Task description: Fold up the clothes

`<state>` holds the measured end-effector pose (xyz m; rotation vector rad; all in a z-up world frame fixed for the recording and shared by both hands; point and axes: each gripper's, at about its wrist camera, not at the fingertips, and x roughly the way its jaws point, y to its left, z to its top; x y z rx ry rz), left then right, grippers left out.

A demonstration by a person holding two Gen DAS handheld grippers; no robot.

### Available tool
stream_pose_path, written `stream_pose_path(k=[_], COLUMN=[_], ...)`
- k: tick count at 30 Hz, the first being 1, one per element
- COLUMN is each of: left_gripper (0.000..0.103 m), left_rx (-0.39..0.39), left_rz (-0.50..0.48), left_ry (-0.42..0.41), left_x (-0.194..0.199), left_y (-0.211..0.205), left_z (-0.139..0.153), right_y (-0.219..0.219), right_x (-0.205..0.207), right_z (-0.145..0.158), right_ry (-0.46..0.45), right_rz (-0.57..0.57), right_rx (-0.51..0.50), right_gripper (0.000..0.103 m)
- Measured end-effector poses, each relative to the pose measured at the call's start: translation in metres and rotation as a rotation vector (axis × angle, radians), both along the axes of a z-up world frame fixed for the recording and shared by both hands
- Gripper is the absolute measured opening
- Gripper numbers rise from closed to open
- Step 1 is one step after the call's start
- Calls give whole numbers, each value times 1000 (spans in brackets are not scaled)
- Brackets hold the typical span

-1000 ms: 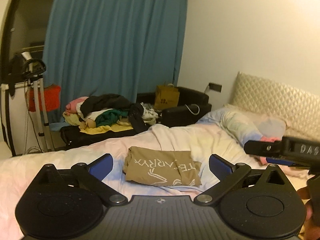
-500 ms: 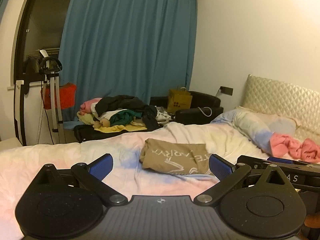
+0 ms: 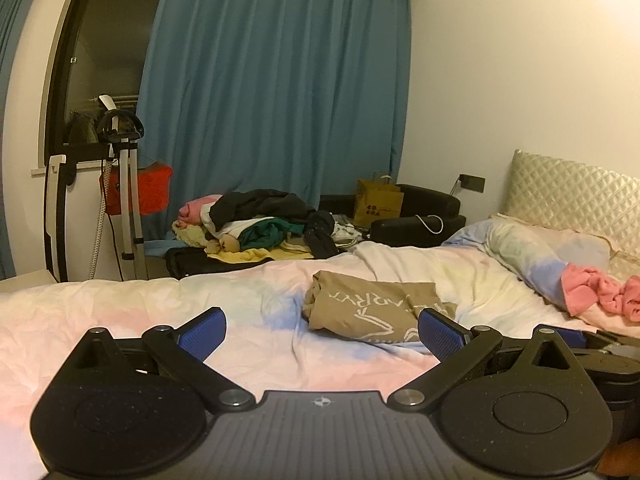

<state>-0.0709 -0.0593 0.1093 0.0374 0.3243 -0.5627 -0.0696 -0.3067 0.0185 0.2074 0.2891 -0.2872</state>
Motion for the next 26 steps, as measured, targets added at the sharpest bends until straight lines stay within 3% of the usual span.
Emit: stream_pose_path(k=[26], left_gripper=[103], left_rx=[7], left_rz=[0], left_ry=[52], left_x=[4], left_y=[0], left_z=[-10], right_y=[2], right_x=[-2], right_z=[-3], right_ry=[26], right_rz=[-16], right_rx=[-1], right_gripper=[91])
